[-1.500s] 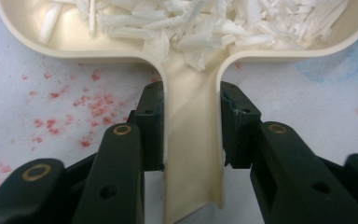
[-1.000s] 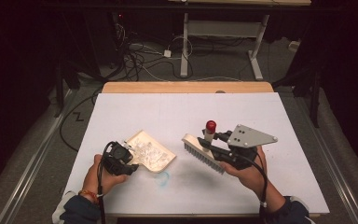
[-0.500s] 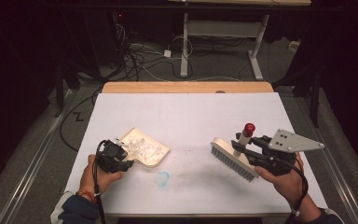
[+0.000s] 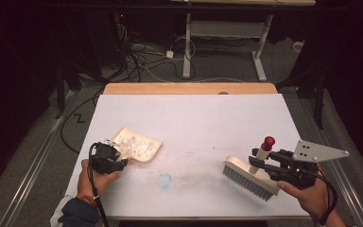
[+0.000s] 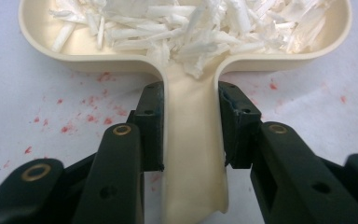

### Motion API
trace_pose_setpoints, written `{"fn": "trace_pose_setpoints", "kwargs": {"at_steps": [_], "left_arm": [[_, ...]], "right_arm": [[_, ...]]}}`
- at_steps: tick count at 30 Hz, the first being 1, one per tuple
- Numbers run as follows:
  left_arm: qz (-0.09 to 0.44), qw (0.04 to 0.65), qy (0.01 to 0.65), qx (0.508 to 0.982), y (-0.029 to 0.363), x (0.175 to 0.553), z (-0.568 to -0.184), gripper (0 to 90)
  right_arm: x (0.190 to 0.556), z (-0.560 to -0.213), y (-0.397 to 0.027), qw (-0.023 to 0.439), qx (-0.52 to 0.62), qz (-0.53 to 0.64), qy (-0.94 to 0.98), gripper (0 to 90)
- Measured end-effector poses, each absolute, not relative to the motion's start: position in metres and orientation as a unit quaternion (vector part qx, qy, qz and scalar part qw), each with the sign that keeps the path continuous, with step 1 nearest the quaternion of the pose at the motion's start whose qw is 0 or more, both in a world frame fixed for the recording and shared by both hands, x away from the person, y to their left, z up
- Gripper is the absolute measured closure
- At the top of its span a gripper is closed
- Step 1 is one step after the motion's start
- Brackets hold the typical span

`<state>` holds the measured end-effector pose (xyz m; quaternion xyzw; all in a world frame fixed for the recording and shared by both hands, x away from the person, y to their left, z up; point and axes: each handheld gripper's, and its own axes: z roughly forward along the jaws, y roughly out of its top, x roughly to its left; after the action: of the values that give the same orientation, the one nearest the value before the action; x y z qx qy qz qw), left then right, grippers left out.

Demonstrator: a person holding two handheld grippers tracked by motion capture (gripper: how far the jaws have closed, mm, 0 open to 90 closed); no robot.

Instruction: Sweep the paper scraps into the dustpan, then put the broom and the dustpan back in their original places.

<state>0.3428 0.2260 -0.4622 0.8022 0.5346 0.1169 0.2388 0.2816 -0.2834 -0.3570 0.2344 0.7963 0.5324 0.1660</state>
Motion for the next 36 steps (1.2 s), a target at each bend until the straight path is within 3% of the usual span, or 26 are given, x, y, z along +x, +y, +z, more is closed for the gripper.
{"fn": "trace_pose_setpoints", "kwargs": {"at_steps": [16,26,36], "left_arm": [[0.105,0.262,0.512,0.811,0.196,0.332,-0.466,53.0],[0.11,0.278,0.488,0.82,0.19,0.319,-0.464,48.7],[0.191,0.336,0.425,0.819,0.197,0.3,-0.458,36.5]], "right_arm": [[0.304,-0.372,-0.293,0.161,0.267,0.506,0.804,70.2],[0.351,-0.376,-0.291,0.188,0.327,0.485,0.789,63.8],[0.401,-0.379,-0.292,0.241,0.397,0.426,0.776,58.0]]}}
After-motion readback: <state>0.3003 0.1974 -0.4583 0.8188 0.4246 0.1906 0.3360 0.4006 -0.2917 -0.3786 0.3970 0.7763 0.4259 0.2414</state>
